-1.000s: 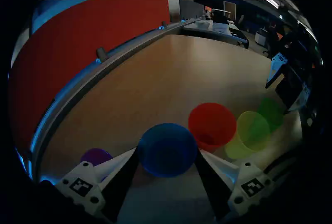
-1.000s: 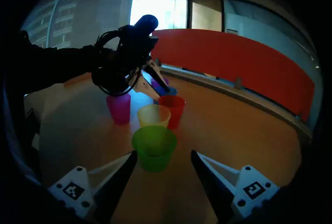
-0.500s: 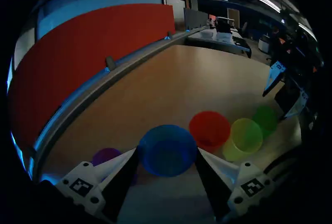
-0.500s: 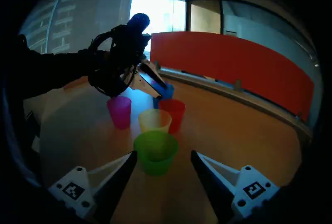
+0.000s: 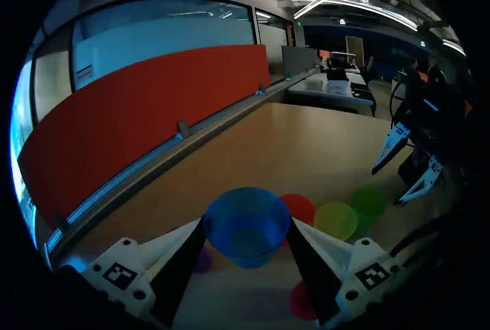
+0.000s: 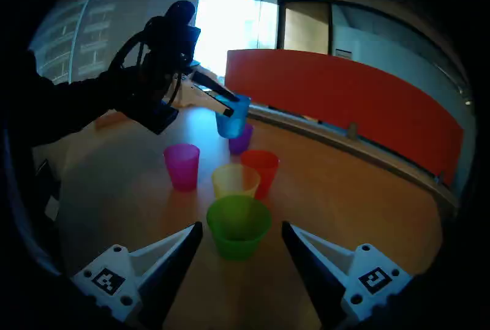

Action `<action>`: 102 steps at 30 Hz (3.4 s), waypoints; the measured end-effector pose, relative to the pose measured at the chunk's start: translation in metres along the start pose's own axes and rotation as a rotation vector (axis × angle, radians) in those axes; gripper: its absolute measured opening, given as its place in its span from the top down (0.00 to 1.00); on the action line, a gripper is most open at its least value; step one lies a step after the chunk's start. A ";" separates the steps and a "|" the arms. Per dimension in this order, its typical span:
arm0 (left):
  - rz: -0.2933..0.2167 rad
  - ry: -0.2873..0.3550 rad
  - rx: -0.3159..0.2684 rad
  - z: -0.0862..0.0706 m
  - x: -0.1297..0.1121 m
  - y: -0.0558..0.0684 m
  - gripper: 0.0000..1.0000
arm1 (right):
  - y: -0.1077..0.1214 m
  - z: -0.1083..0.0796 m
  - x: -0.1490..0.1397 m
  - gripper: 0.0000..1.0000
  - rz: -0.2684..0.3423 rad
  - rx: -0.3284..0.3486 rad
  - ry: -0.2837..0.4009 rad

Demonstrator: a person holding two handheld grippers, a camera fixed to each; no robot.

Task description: Pour water

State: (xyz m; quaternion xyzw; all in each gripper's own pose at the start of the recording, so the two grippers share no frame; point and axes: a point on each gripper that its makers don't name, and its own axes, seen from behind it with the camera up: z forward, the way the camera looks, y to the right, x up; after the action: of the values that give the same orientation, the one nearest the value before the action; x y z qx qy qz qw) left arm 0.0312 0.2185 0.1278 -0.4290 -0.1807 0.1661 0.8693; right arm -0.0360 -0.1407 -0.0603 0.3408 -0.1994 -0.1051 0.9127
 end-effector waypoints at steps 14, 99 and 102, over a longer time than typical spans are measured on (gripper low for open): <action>-0.026 0.133 0.080 -0.056 0.027 0.017 0.12 | 0.004 0.004 -0.012 0.00 -0.008 -0.009 -0.028; -0.182 0.229 0.221 -0.156 -0.018 0.055 0.12 | -0.032 0.027 0.067 0.10 -0.005 0.067 0.142; -0.186 0.236 0.215 -0.158 -0.018 0.061 0.12 | -0.038 0.021 0.080 0.10 0.000 0.069 0.175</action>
State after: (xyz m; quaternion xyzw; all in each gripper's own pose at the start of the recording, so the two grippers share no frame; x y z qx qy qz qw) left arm 0.0798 0.1371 -0.0138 -0.3318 -0.0974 0.0519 0.9369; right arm 0.0243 -0.2071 -0.0476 0.3800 -0.1225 -0.0682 0.9143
